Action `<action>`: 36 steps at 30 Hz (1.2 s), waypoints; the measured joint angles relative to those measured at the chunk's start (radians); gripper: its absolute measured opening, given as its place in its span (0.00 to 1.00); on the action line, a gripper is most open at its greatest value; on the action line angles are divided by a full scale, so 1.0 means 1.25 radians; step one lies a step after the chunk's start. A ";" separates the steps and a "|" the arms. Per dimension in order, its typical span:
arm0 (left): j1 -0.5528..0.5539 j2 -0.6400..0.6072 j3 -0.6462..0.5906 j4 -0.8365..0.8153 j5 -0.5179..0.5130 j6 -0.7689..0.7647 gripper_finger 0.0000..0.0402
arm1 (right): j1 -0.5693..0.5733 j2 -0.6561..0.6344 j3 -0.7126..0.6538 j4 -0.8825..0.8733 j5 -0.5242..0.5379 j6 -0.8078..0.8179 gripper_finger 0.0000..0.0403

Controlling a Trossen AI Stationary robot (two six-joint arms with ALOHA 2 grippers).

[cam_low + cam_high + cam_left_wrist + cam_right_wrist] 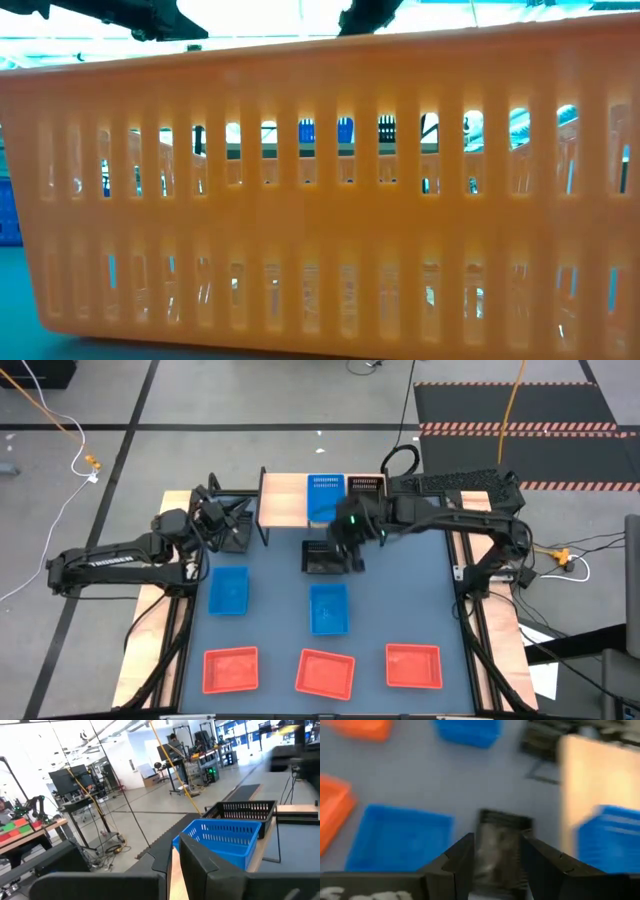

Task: Stack baskets on shelf by color
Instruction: Put the right orange basket on the shelf

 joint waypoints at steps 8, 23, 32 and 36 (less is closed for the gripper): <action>-0.002 -0.022 0.000 -0.014 0.000 -0.039 0.09 | 0.143 -0.015 -0.099 0.018 -0.006 -0.045 0.37; -0.005 -0.022 0.000 -0.009 0.002 0.000 0.09 | 0.285 -0.013 -0.133 0.010 0.141 -0.043 0.37; -0.005 -0.022 0.000 -0.027 0.002 -0.036 0.09 | 0.328 -0.010 -0.233 -0.097 -0.043 0.050 0.35; -0.005 -0.022 0.000 -0.038 0.002 -0.037 0.09 | 0.375 -0.010 -0.286 -0.138 -0.074 0.096 0.30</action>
